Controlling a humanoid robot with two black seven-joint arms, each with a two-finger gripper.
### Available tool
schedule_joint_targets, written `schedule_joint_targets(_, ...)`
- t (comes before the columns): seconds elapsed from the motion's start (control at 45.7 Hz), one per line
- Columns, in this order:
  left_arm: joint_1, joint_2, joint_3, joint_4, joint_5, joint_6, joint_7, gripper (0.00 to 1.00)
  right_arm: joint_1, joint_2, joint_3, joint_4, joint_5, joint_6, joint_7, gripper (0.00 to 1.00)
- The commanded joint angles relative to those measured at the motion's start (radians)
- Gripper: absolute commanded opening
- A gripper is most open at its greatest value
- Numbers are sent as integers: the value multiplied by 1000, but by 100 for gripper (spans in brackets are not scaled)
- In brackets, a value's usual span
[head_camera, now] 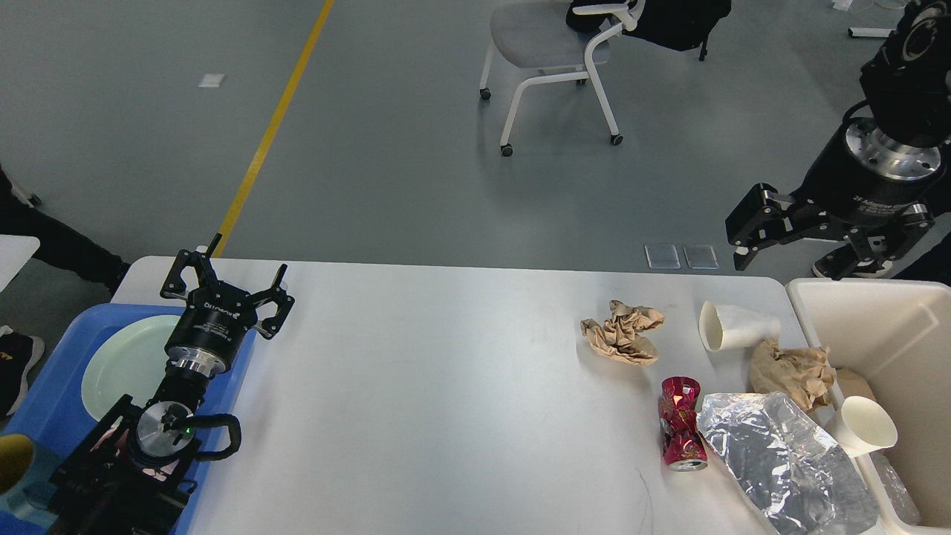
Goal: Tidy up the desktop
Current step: 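Raise the right gripper out of the bin and back over the table, then lower the right gripper onto the silver foil pouch and grasp it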
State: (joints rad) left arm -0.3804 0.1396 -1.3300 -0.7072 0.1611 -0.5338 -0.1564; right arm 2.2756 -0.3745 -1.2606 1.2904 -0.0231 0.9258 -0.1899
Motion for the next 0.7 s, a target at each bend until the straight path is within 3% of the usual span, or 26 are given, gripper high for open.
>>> schedule_joint_targets(0.0, 0, 0, 0, 0, 0, 0, 0, 96, 152, 8, 10, 118, 52, 34, -16, 100)
schedule_joint_targets(0.197, 0, 0, 0, 0, 0, 0, 0, 96, 269, -23, 41, 267, 71, 34, -39, 100)
schedule_joint_targets(0.679, 0, 0, 0, 0, 0, 0, 0, 96, 232, -44, 44, 267, 69, 34, -37, 100)
